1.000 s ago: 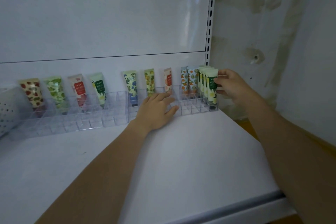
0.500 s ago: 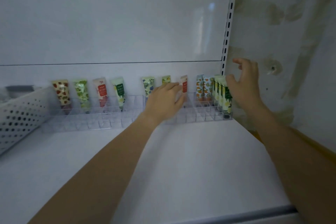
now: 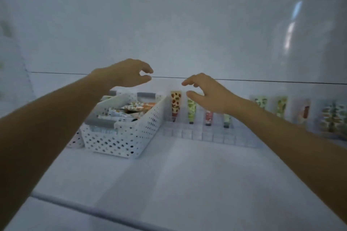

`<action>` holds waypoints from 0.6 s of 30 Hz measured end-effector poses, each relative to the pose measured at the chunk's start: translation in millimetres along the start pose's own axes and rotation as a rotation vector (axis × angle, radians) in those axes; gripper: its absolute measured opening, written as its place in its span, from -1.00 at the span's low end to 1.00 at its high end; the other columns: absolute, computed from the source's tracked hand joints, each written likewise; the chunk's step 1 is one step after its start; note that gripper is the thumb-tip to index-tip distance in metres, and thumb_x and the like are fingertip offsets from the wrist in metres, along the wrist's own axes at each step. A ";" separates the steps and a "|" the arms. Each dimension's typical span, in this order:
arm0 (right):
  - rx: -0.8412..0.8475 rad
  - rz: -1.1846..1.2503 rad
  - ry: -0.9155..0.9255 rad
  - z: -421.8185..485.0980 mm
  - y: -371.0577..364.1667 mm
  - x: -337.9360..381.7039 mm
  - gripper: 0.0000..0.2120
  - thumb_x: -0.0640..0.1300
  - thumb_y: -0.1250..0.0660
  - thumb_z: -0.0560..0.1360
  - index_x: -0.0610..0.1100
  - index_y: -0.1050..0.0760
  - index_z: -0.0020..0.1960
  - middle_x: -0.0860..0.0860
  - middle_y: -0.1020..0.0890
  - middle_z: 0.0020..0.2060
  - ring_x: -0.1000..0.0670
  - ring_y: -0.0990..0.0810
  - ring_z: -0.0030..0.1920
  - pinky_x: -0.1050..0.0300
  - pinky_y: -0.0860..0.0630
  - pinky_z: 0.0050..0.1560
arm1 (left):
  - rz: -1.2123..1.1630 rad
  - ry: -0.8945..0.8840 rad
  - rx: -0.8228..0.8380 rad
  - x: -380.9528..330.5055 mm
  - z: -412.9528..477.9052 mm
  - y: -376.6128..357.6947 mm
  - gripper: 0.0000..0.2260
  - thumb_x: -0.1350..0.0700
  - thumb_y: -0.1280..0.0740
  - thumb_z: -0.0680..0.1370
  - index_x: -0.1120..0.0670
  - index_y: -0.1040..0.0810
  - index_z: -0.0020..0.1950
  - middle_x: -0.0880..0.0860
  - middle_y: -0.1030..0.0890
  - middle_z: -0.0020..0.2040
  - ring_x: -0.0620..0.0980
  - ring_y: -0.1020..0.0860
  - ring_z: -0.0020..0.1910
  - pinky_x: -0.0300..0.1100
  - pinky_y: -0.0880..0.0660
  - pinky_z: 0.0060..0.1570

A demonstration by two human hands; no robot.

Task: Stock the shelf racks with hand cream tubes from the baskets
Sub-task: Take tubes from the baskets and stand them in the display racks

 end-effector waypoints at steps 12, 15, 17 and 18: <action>0.323 -0.085 -0.145 112.0 -89.7 48.4 -0.76 -0.12 -0.22 0.56 -0.06 -0.46 0.22 -0.01 -0.53 0.17 0.06 -0.47 0.07 0.20 -0.37 0.11 | -0.190 -0.103 0.203 116.4 -3.9 -38.3 -0.76 0.14 -0.32 0.53 0.06 -0.54 0.20 -0.02 -0.55 0.20 -0.13 -0.52 -0.02 -0.06 -0.50 0.14; 0.340 -0.102 -0.213 121.1 -98.6 38.4 -0.76 -0.12 -0.25 0.54 -0.05 -0.48 0.20 0.01 -0.54 0.14 0.10 -0.45 0.04 0.22 -0.36 0.07 | -0.157 -0.190 0.220 113.8 16.3 -48.4 -0.76 0.17 -0.32 0.53 0.08 -0.55 0.20 -0.03 -0.57 0.16 -0.17 -0.49 -0.04 -0.29 -0.47 -0.02; 0.347 -0.135 -0.254 126.0 -102.5 31.8 -0.75 -0.13 -0.26 0.54 -0.05 -0.48 0.21 0.02 -0.53 0.15 0.09 -0.45 0.05 0.23 -0.34 0.05 | -0.114 -0.238 0.274 109.4 27.3 -58.8 -0.77 0.16 -0.34 0.52 0.07 -0.57 0.17 -0.03 -0.59 0.12 -0.16 -0.50 -0.04 -0.33 -0.42 -0.02; 0.348 -0.155 -0.272 128.6 -103.9 28.5 -0.74 -0.13 -0.25 0.54 -0.05 -0.47 0.23 0.01 -0.53 0.16 0.07 -0.46 0.07 0.23 -0.34 0.06 | -0.092 -0.251 0.310 107.8 31.5 -64.7 -0.78 0.13 -0.35 0.51 0.05 -0.59 0.15 -0.03 -0.60 0.10 -0.14 -0.51 -0.02 -0.27 -0.43 0.04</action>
Point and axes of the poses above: each hand's wrist, its own z-axis towards the middle knuckle, its own y-axis out of the back of the hand, x = y × z, the point moved 4 cm from there along z, towards the middle knuckle
